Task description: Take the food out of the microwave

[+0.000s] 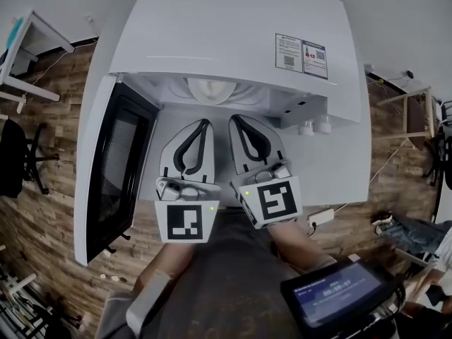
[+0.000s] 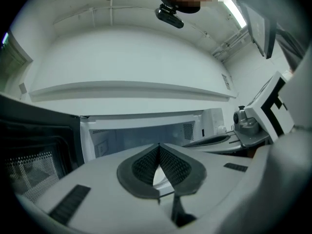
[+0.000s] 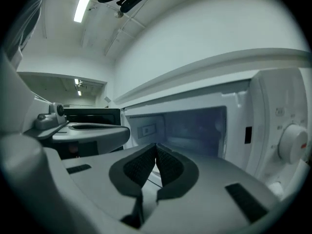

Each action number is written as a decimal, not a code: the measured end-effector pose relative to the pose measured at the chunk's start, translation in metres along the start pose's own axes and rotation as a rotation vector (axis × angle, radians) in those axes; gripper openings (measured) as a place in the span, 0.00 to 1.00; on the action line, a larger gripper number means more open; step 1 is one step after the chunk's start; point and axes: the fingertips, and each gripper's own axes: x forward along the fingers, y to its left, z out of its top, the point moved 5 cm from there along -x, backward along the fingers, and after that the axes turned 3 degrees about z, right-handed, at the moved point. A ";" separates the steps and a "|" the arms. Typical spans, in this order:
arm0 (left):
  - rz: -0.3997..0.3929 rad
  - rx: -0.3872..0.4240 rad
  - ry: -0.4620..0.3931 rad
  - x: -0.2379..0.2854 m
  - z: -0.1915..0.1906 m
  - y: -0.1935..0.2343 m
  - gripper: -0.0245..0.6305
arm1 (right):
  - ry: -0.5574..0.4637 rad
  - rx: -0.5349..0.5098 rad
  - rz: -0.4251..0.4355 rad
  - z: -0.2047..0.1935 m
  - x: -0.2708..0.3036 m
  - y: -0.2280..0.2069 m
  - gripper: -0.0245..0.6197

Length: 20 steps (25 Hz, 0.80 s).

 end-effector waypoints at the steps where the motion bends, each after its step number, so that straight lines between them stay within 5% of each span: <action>1: 0.002 -0.007 0.003 0.002 -0.006 0.002 0.05 | 0.007 0.000 0.001 -0.006 0.004 0.000 0.05; 13: 0.005 -0.054 -0.008 0.023 -0.087 0.017 0.05 | 0.024 0.018 -0.014 -0.087 0.041 -0.003 0.05; 20: -0.021 -0.086 0.044 0.017 -0.080 0.015 0.05 | 0.092 0.123 -0.017 -0.092 0.041 -0.002 0.05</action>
